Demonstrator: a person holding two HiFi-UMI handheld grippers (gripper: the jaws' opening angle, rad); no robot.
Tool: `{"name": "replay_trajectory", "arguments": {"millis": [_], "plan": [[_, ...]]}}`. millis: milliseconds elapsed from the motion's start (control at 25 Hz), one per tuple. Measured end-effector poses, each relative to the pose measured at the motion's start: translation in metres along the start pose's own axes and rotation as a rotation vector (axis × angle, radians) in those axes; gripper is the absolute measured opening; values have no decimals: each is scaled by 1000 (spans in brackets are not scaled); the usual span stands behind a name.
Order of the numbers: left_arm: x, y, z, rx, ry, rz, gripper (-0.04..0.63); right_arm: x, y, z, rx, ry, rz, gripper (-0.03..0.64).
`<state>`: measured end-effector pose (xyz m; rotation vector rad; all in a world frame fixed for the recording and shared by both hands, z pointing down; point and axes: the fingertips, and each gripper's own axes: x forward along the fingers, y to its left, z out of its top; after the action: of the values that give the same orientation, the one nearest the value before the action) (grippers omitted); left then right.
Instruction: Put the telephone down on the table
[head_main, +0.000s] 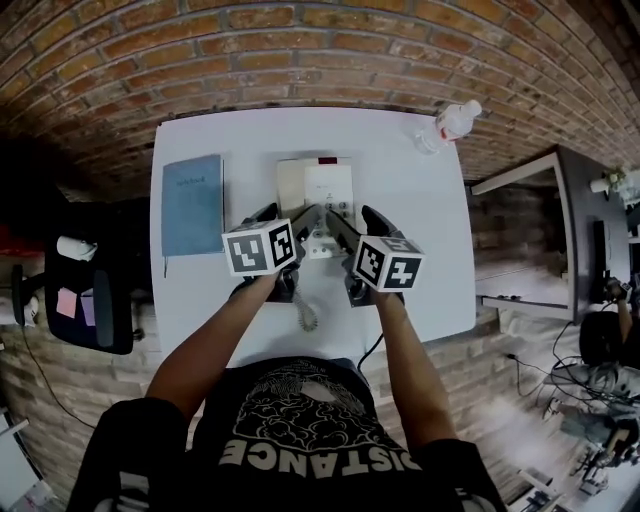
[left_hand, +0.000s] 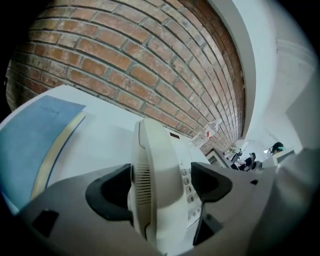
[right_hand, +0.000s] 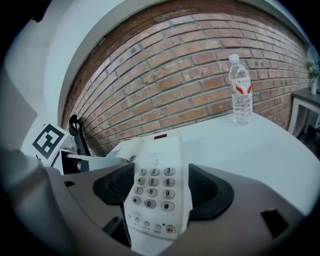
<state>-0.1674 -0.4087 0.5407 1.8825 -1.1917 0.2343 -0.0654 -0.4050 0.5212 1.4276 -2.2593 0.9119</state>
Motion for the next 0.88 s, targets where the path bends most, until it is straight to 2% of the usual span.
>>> {"name": "replay_trajectory", "arguments": {"millis": [120,240,600,880], "plan": [[-14,-6,7,32,-47,30,379,-13,7,8,-23,-15,29,324],[-29,-22,12,81,-83,45,377,-32,11,16,-46,-34,48,239],[-94,-75,30,271,-253,53,161,-86,40,43,-144,-124,152,170],[-142,-99,42,367,-373,82,71,-130,53,57,-217,-192,202,106]]}}
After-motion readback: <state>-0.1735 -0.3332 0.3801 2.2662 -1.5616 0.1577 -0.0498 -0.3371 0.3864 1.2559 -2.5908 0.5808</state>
